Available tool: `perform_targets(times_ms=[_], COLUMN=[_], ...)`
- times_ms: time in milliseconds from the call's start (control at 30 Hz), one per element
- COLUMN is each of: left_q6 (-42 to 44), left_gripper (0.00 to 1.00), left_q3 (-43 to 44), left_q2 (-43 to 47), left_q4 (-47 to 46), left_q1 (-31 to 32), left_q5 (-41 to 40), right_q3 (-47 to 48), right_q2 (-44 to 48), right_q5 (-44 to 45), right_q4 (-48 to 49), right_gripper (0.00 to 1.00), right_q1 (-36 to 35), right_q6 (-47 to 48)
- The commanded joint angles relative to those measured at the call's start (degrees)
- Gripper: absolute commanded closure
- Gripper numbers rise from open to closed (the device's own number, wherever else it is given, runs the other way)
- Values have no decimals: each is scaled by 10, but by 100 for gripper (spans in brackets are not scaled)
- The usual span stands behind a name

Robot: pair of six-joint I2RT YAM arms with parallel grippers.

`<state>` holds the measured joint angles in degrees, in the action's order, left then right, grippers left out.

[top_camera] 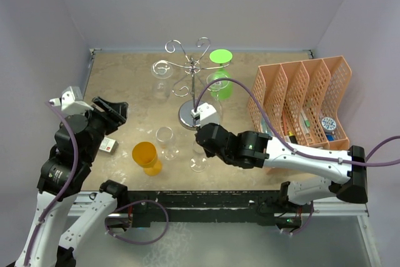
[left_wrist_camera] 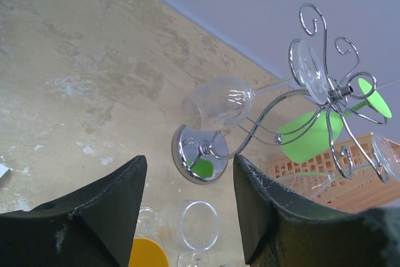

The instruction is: Place the wine glass upside down on the wine glass rack

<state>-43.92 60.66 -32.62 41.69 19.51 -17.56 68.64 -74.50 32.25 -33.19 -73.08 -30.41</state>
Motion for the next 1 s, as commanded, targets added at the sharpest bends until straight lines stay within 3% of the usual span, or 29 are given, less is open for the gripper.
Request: perform_targets(times_ms=[0,233,500,967], left_q6=[5,-9,-49,-121], left_gripper=[45,45,45,45], left_q3=[2,-15,-23,-26], left_q2=[10,19,13,13], left_q4=[-26,-41,-73,-81], left_q1=[-3,-3,-3,-3], left_q5=[28,87,134,71], right_q3=[26,36,100,244], right_q2=[6,23,23,13], right_q5=[42,29,46,53], right_q4=[18,81,85,53], right_gripper=[93,92,91,88], right_q1=[-2,-1,-1,-1], right_q6=[3,43,63,112])
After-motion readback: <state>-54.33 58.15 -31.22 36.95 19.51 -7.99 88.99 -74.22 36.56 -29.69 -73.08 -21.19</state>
